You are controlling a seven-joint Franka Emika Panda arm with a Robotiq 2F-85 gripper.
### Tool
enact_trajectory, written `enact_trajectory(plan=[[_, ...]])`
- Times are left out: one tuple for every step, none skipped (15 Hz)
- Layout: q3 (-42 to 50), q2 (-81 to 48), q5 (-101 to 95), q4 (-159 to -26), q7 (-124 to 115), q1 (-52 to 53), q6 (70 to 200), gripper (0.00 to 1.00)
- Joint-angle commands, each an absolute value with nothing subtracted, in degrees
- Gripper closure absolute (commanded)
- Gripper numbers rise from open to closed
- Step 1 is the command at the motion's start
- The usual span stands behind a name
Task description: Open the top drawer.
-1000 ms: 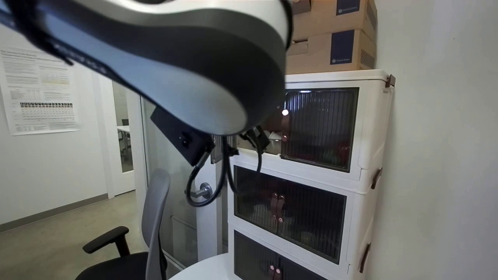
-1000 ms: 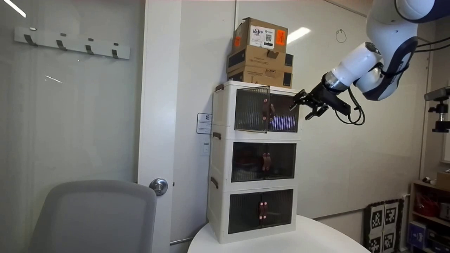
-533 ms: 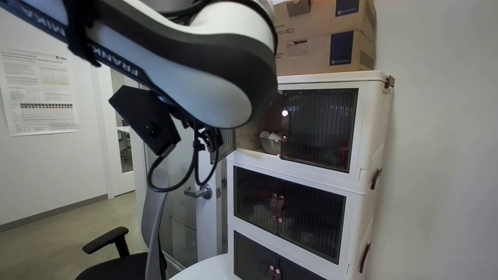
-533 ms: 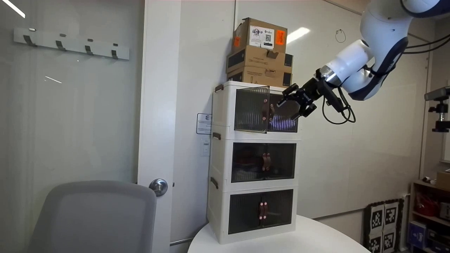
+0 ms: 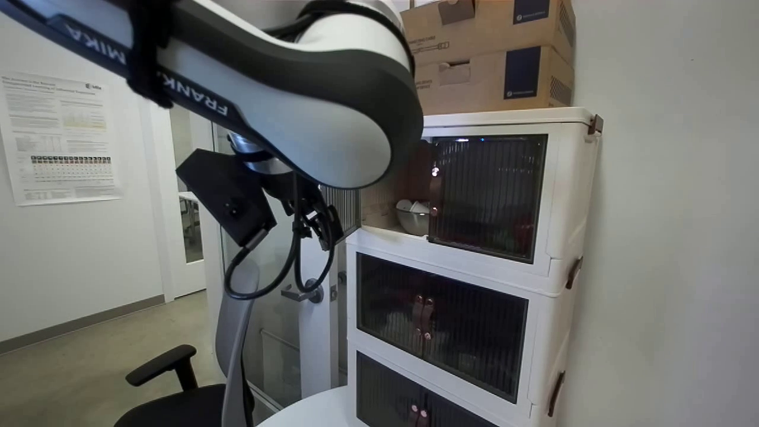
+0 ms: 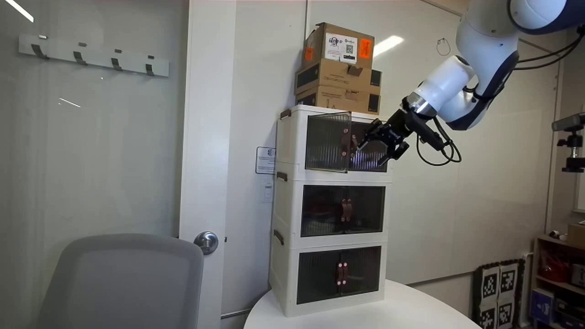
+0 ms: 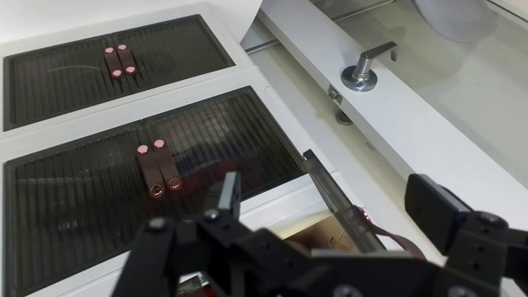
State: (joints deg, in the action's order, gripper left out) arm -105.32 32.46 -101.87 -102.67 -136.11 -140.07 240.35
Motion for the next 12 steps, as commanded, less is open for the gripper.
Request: enact_trajectory(plan=[[-100.8, 35.4, -102.8, -105.9, -136.7, -136.0, 244.9, 0.00], [-103.2, 32.5, -108.0, -106.6, -138.6, -136.4, 241.8, 0.00], [-99.9, 35.1, -110.0, -106.3, -140.7, -134.8, 241.7, 0.00], [-96.7, 38.2, -109.1, -106.8, -141.0, -133.1, 243.0, 0.00], [-95.1, 39.5, -109.7, -106.3, -141.9, -132.6, 241.4, 0.00], [-93.8, 41.1, -110.1, -105.5, -142.6, -132.7, 241.1, 0.00], [-92.9, 42.7, -109.8, -104.3, -142.7, -133.2, 240.2, 0.00], [-92.2, 43.9, -109.5, -103.6, -142.7, -133.6, 239.5, 0.00], [-92.0, 45.1, -108.9, -102.4, -141.8, -134.3, 238.4, 0.00], [-92.2, 46.2, -108.6, -101.0, -140.7, -135.1, 237.5, 0.00], [-92.9, 47.2, -107.9, -99.3, -139.4, -136.3, 236.7, 0.00], [-93.5, 47.7, -107.1, -98.0, -137.7, -137.1, 235.6, 0.00]])
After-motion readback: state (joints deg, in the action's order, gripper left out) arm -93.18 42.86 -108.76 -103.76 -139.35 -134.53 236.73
